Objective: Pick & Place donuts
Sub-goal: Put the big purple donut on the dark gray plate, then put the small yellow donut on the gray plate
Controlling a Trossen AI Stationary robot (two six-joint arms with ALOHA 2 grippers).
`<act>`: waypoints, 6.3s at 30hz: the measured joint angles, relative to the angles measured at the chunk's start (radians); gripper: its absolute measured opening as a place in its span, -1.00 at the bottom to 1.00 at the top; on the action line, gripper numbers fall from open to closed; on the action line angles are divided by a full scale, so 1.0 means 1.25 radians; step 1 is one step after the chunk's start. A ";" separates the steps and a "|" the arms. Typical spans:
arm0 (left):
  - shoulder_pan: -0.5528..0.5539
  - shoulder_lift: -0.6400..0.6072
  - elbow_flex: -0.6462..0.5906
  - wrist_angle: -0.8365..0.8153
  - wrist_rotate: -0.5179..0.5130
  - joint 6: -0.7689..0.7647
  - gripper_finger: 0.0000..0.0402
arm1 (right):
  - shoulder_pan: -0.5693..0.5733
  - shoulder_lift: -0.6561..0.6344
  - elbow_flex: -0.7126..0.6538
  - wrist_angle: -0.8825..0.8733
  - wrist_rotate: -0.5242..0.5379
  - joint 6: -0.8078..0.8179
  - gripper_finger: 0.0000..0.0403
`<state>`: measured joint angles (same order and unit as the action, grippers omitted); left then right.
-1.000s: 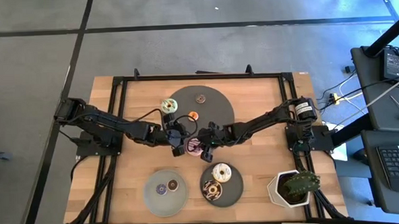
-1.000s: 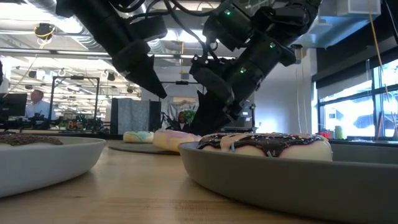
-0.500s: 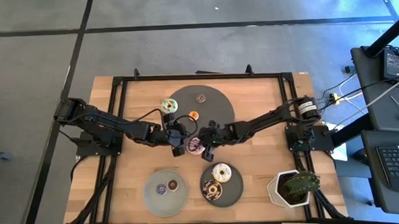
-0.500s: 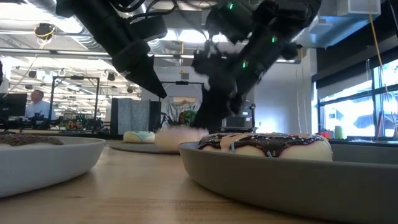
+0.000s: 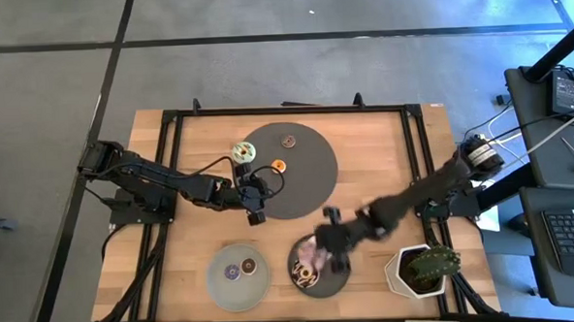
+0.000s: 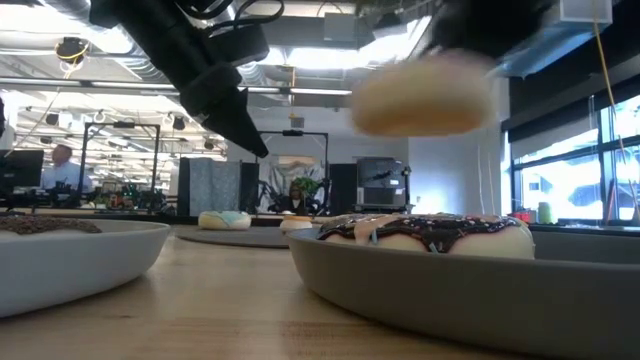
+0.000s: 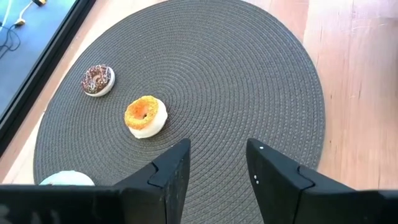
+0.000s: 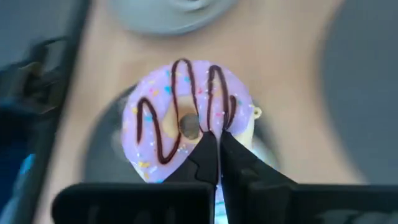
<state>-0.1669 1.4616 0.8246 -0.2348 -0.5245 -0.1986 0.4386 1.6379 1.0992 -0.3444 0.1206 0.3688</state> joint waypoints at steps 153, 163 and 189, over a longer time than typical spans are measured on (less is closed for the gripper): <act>-0.380 -0.039 0.001 -0.005 0.036 -0.177 -0.98 | -0.086 -0.404 -0.409 0.291 0.029 -0.150 -0.26; -0.612 0.099 0.001 0.132 -0.019 -0.338 -0.98 | -0.086 -0.404 -0.454 0.298 0.099 -0.095 -0.26; -0.612 0.243 0.062 0.046 -0.005 -0.306 -0.97 | -0.086 -0.404 -0.516 0.453 0.132 -0.096 -0.26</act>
<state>-0.9325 1.7653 0.9020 -0.1778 -0.5312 -0.5816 0.3305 1.1332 0.4545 0.2214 0.2851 0.2493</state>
